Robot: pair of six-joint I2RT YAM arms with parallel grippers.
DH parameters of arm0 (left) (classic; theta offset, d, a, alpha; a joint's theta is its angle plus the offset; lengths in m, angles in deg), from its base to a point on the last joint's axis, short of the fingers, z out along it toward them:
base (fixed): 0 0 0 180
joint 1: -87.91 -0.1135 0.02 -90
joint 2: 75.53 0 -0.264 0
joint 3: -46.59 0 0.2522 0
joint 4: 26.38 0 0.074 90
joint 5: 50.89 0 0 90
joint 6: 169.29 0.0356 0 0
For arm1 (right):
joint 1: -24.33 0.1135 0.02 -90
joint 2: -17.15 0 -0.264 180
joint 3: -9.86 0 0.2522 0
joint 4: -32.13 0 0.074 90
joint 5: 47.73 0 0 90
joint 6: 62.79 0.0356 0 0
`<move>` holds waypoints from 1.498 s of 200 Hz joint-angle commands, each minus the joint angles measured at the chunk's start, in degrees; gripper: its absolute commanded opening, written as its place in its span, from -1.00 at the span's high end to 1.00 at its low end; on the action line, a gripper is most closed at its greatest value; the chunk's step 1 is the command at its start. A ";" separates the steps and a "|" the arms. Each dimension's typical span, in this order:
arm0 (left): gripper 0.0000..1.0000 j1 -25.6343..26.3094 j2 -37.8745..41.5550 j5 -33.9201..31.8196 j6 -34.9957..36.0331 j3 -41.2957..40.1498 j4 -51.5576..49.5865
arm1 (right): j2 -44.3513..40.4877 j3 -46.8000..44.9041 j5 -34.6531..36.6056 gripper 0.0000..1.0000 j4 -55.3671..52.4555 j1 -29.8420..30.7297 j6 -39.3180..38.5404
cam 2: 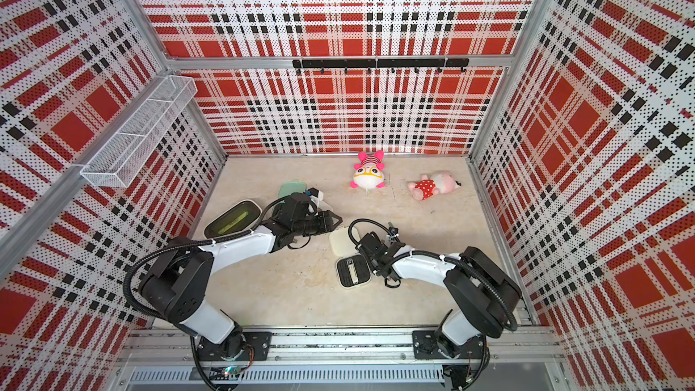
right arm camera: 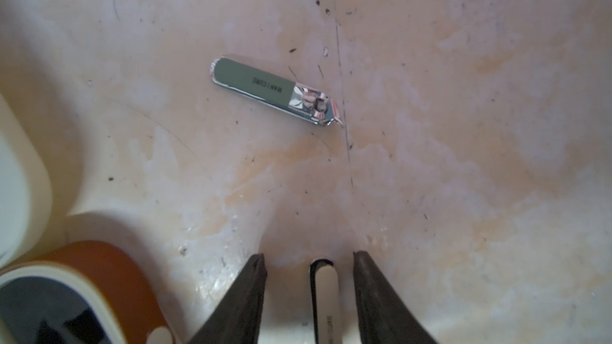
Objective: Organize nail clipper sets
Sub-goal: Place the nail clipper at the center of the board, then adjust the nail clipper at the center of the board.
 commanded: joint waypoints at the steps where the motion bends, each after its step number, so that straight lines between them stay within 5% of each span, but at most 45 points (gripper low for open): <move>1: 0.02 -0.33 -0.69 0.85 -0.11 -0.82 1.61 | 1.48 -1.43 -0.03 0.16 -4.17 -0.71 0.83; 155: 0.02 0.88 -1.67 2.52 -1.07 -0.86 4.09 | -10.05 -7.39 -2.14 0.24 -8.54 -0.65 6.51; 218: 0.02 0.54 -1.38 2.65 -0.98 -0.87 4.22 | -13.35 -2.97 -1.69 0.09 -10.17 1.63 5.02; 261: 0.02 0.02 -1.34 2.96 -0.99 -1.11 4.51 | -13.38 -2.89 -1.34 0.61 -14.84 6.59 9.14; 299: 0.02 -0.52 -1.56 3.31 -1.07 -1.03 4.70 | -15.04 -5.23 -2.49 0.81 -16.60 10.17 13.20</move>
